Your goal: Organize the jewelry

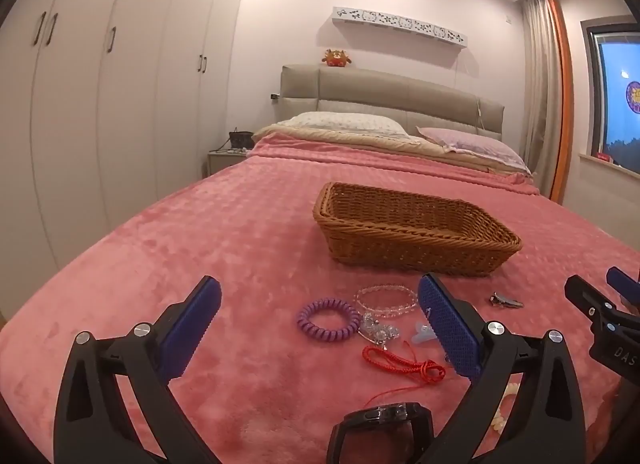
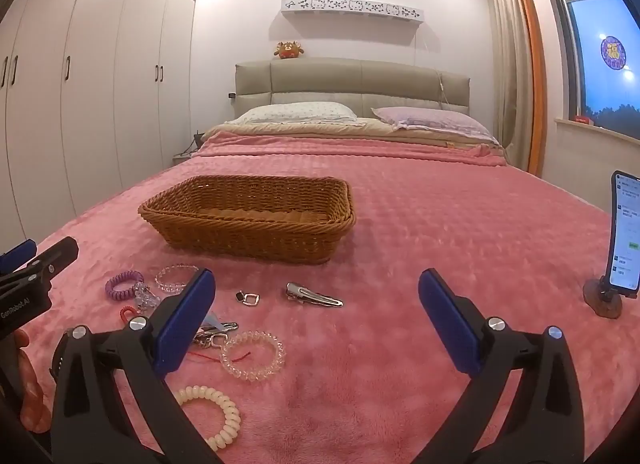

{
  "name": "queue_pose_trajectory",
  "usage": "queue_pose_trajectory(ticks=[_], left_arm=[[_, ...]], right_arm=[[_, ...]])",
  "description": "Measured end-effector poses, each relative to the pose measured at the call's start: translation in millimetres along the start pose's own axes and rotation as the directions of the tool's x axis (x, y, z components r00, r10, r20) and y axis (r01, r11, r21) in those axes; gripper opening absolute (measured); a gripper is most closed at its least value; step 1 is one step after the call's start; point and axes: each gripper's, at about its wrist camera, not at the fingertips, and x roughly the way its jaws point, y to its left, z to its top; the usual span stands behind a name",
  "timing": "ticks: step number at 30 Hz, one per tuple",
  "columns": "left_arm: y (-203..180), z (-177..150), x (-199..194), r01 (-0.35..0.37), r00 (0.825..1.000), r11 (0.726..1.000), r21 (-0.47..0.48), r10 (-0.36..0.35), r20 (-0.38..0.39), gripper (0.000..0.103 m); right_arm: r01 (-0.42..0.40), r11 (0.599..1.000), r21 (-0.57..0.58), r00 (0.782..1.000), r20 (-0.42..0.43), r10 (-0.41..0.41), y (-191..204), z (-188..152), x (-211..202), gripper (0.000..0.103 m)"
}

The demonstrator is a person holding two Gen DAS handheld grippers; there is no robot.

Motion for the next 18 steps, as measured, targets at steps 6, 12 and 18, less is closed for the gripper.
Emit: queue_pose_trajectory(ticks=[6,12,18], left_arm=[[3.4,-0.1,0.4,0.012,1.000,1.000,-0.009,-0.012,-0.010,0.096],[2.5,-1.4,0.4,0.011,1.000,1.000,-0.008,-0.011,-0.009,0.096],[1.5,-3.0,-2.1,0.014,1.000,1.000,-0.005,-0.014,0.002,0.096]], right_arm=[[0.000,1.000,0.001,1.000,-0.006,0.000,-0.3,-1.3,2.3,0.097],[-0.007,1.000,0.003,1.000,-0.010,0.007,-1.3,-2.7,4.6,0.097],[-0.004,1.000,-0.001,1.000,-0.012,0.004,0.5,-2.2,5.3,0.097]])
